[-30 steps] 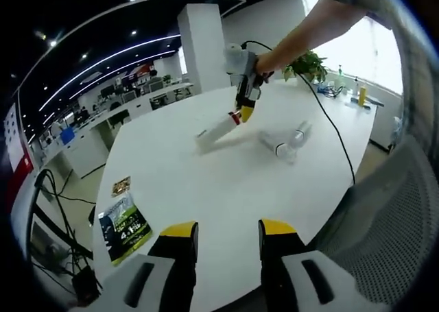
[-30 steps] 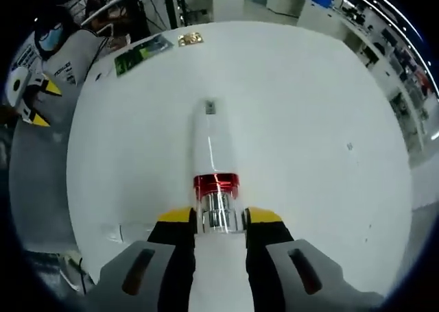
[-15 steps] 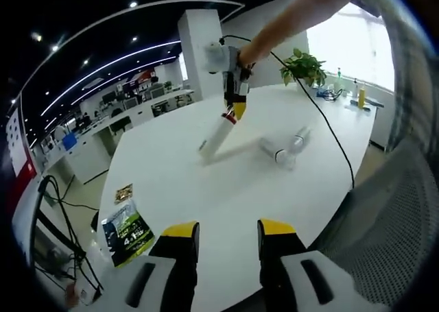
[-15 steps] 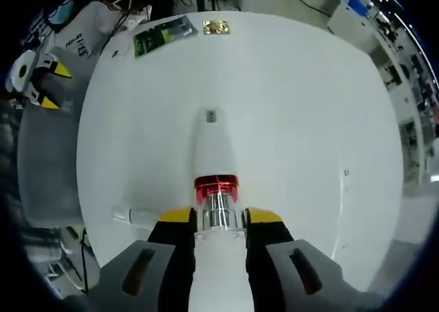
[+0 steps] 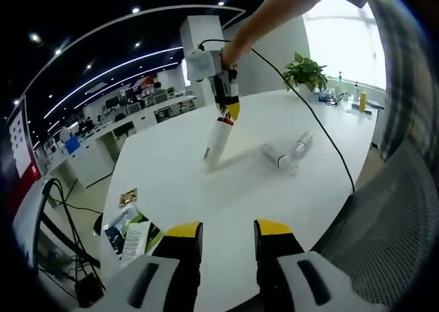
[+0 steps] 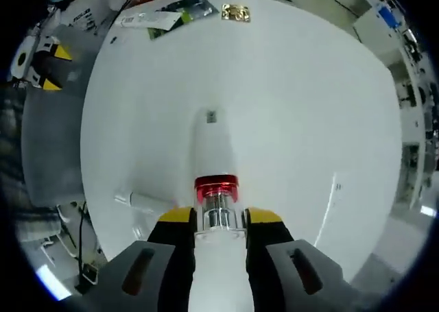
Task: Arrange the skincare products in the storage area until every visible bottle or jar stands upright without overlapping.
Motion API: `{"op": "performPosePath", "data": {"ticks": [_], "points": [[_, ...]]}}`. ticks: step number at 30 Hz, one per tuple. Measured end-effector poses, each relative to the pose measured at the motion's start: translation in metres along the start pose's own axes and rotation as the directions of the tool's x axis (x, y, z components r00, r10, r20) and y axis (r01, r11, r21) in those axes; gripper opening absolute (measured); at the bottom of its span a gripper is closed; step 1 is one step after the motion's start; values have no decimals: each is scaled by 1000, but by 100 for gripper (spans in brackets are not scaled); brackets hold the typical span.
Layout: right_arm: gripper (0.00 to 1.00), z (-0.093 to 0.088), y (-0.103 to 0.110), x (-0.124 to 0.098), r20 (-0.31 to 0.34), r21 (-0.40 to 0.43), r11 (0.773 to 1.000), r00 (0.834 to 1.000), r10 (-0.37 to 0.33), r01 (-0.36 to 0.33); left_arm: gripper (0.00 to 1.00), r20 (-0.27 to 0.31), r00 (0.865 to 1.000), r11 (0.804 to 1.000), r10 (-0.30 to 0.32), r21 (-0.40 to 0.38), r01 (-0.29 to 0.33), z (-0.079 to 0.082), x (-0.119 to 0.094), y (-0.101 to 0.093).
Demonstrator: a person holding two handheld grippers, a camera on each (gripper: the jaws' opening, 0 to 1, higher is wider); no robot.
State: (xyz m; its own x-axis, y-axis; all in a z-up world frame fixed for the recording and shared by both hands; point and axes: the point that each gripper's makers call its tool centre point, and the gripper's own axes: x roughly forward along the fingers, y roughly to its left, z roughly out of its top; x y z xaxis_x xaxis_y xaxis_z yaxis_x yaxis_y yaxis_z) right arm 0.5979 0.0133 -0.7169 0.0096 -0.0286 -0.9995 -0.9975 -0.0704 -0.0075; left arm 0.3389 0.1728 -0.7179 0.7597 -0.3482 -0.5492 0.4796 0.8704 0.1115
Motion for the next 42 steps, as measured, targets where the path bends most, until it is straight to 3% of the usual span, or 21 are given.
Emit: {"op": "performPosePath", "data": {"ticks": [5,14,21,31,42], "points": [[26,8,-2,0,-36,-36,999,999,24,-25,30,8,1000,1000,-2,8,1,2,0,-1],[26,17,1,-2,-18,-45,998,999,34,-35,30,-5,1000,1000,6,11,-6,0,0,0],[26,0,10,-11,-26,-77,996,999,-46,44,28,-1,1000,1000,16,15,-16,0,-1,2],[26,-33,27,-20,-71,-108,990,993,-93,85,27,-12,1000,999,15,42,-14,-2,-1,-1],[26,-42,34,-22,-67,-83,992,993,-99,94,27,-27,999,998,19,60,-18,-3,0,-2]]}}
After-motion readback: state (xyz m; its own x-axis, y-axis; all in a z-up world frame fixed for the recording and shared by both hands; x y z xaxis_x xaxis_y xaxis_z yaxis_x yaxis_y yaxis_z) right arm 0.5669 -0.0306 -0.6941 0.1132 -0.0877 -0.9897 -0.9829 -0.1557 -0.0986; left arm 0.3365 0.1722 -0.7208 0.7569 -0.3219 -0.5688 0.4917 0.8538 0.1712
